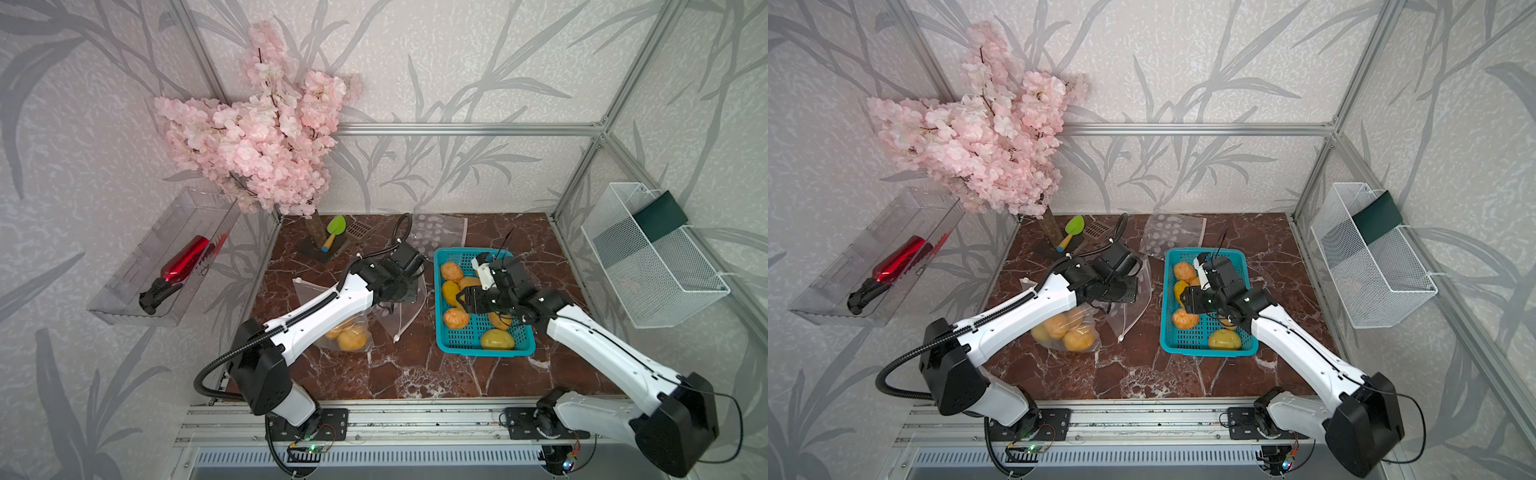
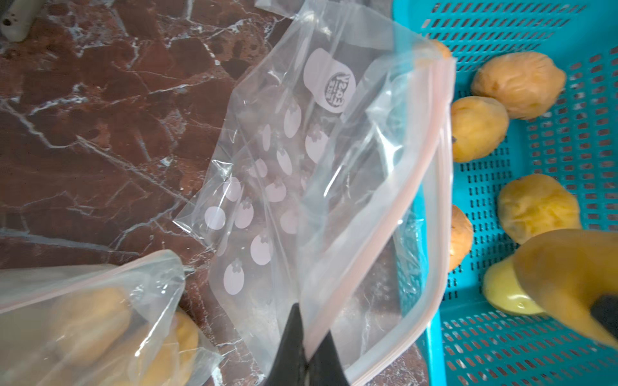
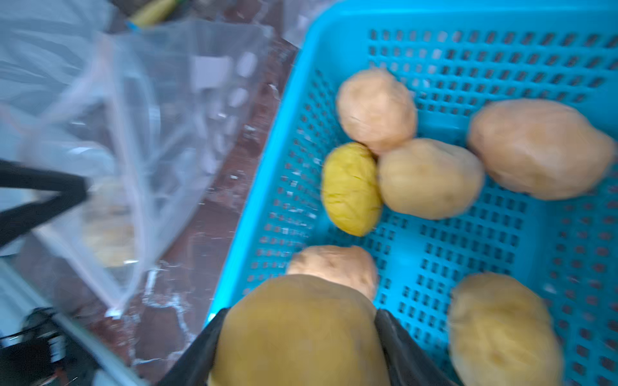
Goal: Put the potatoes into a zipper bag and zip it
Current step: Place the potato into the zipper food storage bag.
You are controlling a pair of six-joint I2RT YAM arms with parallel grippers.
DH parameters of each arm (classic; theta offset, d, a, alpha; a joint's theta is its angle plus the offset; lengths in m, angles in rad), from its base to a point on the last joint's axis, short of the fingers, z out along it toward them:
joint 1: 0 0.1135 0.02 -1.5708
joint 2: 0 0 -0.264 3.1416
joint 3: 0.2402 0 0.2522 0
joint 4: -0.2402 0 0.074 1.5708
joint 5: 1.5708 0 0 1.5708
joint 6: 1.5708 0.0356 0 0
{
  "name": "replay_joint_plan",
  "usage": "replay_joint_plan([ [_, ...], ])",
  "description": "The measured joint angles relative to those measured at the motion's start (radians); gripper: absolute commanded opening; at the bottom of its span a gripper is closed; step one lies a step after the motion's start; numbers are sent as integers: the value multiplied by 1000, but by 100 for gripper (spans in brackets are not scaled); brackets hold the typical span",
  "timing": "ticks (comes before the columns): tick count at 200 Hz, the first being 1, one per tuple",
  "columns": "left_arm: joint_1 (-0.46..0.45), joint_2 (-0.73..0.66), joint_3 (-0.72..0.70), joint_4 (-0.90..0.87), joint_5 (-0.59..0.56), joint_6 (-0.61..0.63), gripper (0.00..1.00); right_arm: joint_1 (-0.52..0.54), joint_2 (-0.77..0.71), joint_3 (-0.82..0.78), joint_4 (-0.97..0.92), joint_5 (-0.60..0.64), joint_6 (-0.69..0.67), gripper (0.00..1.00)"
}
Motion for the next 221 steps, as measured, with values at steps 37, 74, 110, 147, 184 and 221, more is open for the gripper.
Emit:
replay_joint_plan([
  [37, -3, -44, -19, 36, 64, -1, 0, 36, -32, -82, 256, -218, 78, 20],
  [74, -3, -45, -19, 51, 92, -3, 0, 86, 5, -109, 468, -348, 125, 18],
  [110, -2, -47, -19, 57, 90, -6, 0, 108, 17, -121, 575, -407, 148, 18],
  [147, -3, -49, -19, 65, 91, -7, 0, 111, 2, -135, 595, -390, 149, 17],
  [184, 3, -60, -21, 61, 94, -23, 0, 116, 36, -113, 598, -343, 109, 14],
  [221, 4, -98, -42, 60, 93, -35, 0, 120, 152, -49, 563, -246, 50, 12],
])
